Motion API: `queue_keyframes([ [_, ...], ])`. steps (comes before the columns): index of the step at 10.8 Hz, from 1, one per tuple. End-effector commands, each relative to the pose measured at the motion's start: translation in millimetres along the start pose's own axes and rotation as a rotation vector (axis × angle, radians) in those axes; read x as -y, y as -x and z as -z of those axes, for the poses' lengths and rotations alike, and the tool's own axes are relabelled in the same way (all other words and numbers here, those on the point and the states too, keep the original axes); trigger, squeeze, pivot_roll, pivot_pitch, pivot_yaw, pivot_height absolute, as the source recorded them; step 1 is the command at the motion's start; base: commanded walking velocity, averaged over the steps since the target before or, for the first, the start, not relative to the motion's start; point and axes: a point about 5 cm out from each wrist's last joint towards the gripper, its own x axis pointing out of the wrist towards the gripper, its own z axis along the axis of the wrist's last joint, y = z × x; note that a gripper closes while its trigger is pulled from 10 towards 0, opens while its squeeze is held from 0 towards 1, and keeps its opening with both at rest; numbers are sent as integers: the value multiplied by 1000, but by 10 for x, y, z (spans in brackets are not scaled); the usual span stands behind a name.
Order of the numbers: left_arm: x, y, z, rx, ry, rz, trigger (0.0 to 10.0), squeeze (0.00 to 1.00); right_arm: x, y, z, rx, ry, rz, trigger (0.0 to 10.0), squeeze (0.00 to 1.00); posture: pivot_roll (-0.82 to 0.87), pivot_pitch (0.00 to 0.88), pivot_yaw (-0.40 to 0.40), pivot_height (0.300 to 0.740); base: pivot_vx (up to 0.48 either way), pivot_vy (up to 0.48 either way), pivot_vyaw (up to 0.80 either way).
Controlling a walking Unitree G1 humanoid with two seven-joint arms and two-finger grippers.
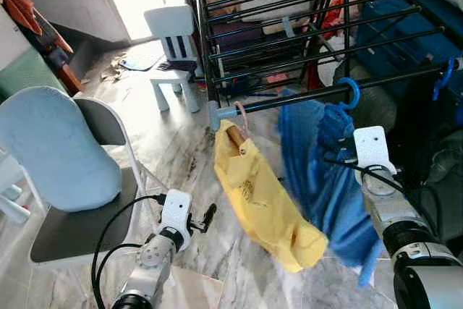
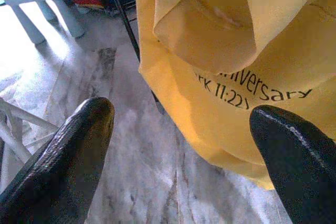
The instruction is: Hang hanger
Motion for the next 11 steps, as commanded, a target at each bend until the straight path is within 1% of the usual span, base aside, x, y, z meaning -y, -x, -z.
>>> queue_keyframes([
  [1,-95,5,-23,0,-19,-23,10000,0,-43,4,-34,26,-15,-20,0,0,-253,0,181,740,0,0,0],
  [3,-104,9,-40,7,-25,-21,10000,0,-73,26,-2,32,-39,-40,0,0,-253,0,185,740,0,0,0],
  [5,-115,18,-40,7,-31,-20,10000,0,-79,47,17,41,-95,-53,0,0,-251,0,186,740,0,0,0],
  [8,-109,15,-69,17,-36,-23,10000,0,-77,91,31,73,-102,-57,0,0,-252,0,185,740,0,0,0],
  [10,-127,6,-114,38,-17,-57,10000,0,-82,171,-46,159,-95,-43,0,0,-254,0,179,740,0,0,0],
  [11,-163,-4,-174,63,1,-80,10000,0,-76,284,-31,206,-107,-24,0,0,-253,0,176,740,0,0,0],
])
